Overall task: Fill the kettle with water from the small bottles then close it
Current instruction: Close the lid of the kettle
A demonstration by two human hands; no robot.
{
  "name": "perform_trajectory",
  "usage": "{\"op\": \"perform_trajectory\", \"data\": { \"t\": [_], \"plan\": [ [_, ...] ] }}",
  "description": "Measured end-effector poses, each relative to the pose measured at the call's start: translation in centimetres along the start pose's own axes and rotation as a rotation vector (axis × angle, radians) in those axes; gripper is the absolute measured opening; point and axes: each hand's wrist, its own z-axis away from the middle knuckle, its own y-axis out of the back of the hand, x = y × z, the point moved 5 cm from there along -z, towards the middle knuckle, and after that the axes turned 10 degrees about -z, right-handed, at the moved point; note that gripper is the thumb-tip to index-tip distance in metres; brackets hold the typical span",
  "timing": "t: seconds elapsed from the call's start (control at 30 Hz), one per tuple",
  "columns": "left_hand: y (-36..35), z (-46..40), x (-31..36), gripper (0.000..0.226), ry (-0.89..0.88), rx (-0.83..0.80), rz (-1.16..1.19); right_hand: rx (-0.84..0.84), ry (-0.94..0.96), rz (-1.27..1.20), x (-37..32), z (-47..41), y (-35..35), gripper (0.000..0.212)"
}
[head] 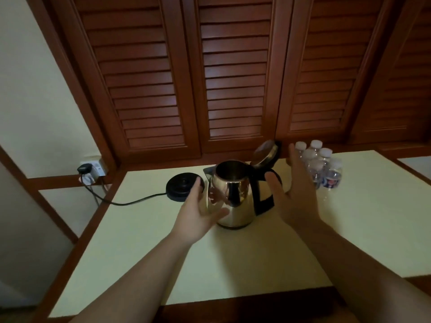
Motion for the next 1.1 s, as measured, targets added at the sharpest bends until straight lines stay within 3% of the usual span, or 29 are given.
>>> {"op": "perform_trajectory", "data": {
  "t": [0.17, 0.27, 0.43, 0.57, 0.77, 0.87, 0.93, 1.0, 1.1],
  "plan": [
    [-1.0, -2.9, 0.3, 0.119, -0.075, -0.051, 0.159, 0.075, 0.120, -0.033, -2.8, -2.1, -2.9, 0.056],
    [-1.6, -3.2, -0.7, 0.138, -0.067, -0.052, 0.219, -0.018, 0.095, 0.105, -3.2, -3.0, -4.6, 0.060],
    [-1.5, -3.3, -0.9, 0.141, -0.100, -0.076, 0.273, -0.224, 0.276, 0.398, -6.1, -3.5, -7.5, 0.044],
    [-1.4, -3.2, -0.6, 0.146, -0.115, -0.084, 0.288, -0.454, 0.225, 0.644, -5.9, -2.9, -10.0, 0.059],
    [-1.4, -3.1, -0.7, 0.143, -0.132, -0.119, 0.293, -0.526, 0.222, 0.861, -5.3, -1.4, -11.0, 0.066],
    [-1.1, -3.2, -0.6, 0.123, -0.173, -0.110, 0.281, -0.588, 0.207, 0.839, -5.7, -1.5, -11.0, 0.068],
    [-0.7, -3.2, -0.5, 0.099, -0.189, -0.104, 0.253, -0.536, 0.193, 0.718, -5.6, -1.3, -9.9, 0.077],
    [-0.5, -3.3, -0.5, 0.078, -0.206, -0.099, 0.236, -0.355, 0.157, 0.560, -4.9, -0.9, -7.8, 0.088],
    [-0.4, -3.4, -0.8, 0.073, -0.226, -0.106, 0.207, -0.132, 0.034, 0.490, -2.5, 0.4, -4.6, 0.100]
  ]
}}
